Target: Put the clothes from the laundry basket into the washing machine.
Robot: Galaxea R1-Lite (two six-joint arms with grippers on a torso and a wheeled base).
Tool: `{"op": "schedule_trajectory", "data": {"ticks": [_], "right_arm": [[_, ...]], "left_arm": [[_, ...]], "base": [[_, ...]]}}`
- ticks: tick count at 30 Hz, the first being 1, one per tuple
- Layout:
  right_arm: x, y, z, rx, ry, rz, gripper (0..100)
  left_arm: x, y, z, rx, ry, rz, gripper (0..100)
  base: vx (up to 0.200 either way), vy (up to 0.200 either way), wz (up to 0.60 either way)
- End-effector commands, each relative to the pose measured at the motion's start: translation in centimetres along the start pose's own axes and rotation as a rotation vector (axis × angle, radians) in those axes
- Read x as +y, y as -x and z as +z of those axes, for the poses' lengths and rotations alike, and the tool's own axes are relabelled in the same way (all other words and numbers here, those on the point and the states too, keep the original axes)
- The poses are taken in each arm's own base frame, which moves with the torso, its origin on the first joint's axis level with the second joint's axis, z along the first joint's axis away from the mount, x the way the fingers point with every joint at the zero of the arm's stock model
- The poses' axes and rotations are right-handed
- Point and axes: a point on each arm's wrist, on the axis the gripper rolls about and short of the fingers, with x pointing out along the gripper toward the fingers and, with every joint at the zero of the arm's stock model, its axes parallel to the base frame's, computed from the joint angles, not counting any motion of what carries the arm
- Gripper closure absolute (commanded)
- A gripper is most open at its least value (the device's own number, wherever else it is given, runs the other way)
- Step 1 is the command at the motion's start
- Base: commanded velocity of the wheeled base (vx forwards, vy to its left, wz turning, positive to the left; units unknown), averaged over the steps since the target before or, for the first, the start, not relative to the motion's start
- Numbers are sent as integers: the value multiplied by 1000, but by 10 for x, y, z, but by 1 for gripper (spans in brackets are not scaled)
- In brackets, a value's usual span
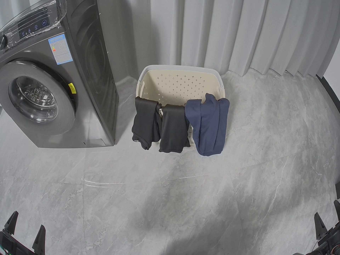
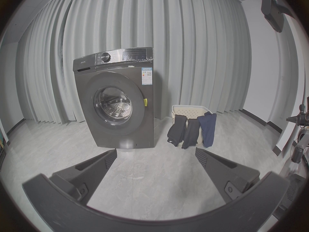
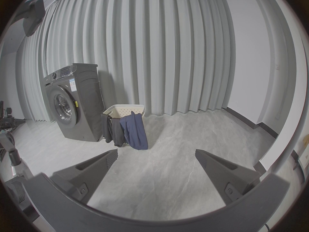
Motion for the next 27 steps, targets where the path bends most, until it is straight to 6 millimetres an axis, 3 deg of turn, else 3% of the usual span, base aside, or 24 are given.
{"op": "schedule_trajectory", "data": {"ticks": [1, 4, 27], "right_arm": [[0, 0, -5, 1, 0, 1, 0], [0, 0, -5, 1, 0, 1, 0], [0, 0, -5, 1, 0, 1, 0]], "left_arm": [[0, 0, -5, 3, 0, 1, 0], [0, 0, -5, 3, 0, 1, 0], [0, 0, -5, 3, -1, 1, 0]], "base": [[200, 0, 0], [200, 0, 0], [0, -26, 0]]}}
